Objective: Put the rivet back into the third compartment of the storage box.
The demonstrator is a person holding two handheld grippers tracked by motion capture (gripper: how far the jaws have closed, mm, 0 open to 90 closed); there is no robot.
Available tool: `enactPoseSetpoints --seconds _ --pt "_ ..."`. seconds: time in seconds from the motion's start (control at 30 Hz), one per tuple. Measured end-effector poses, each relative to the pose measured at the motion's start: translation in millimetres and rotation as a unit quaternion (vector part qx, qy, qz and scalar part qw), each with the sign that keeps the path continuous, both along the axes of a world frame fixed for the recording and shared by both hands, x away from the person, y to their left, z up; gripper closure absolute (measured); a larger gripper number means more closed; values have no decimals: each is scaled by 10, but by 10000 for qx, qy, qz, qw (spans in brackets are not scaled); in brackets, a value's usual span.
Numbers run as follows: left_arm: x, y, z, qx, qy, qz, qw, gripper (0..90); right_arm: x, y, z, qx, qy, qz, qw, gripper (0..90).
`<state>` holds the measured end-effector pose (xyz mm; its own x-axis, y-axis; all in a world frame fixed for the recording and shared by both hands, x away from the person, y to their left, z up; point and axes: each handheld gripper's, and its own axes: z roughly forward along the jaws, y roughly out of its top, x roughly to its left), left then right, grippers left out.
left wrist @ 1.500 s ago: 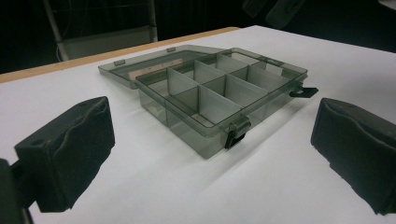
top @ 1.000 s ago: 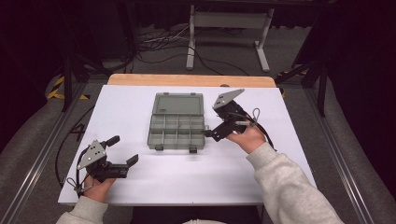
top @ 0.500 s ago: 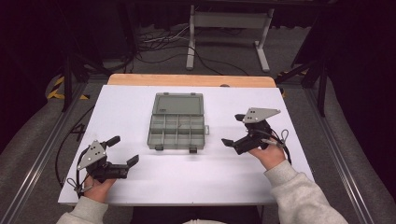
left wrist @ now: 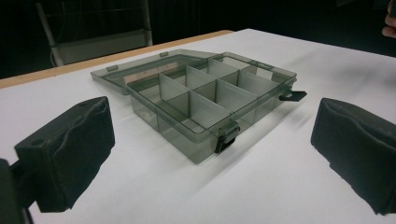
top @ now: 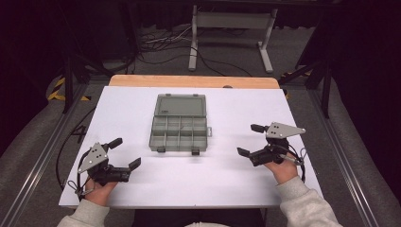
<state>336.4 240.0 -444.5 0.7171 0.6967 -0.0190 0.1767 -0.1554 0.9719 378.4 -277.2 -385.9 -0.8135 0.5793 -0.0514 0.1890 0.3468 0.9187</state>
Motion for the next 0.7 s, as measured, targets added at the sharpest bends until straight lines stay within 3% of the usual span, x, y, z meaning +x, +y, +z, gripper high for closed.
enactPoseSetpoints --seconds 0.27,0.63,0.7 --pt "-12 -8 13 6 -17 -25 10000 2 -94 -117 -125 219 -149 -93 9996 0" --pt "-43 -5 33 1 -88 -147 9999 2 -152 -287 -355 399 -186 -221 9988 0" --pt "-56 -22 39 -54 -103 -206 9997 2 -163 -343 -427 607 -277 -280 9974 0"
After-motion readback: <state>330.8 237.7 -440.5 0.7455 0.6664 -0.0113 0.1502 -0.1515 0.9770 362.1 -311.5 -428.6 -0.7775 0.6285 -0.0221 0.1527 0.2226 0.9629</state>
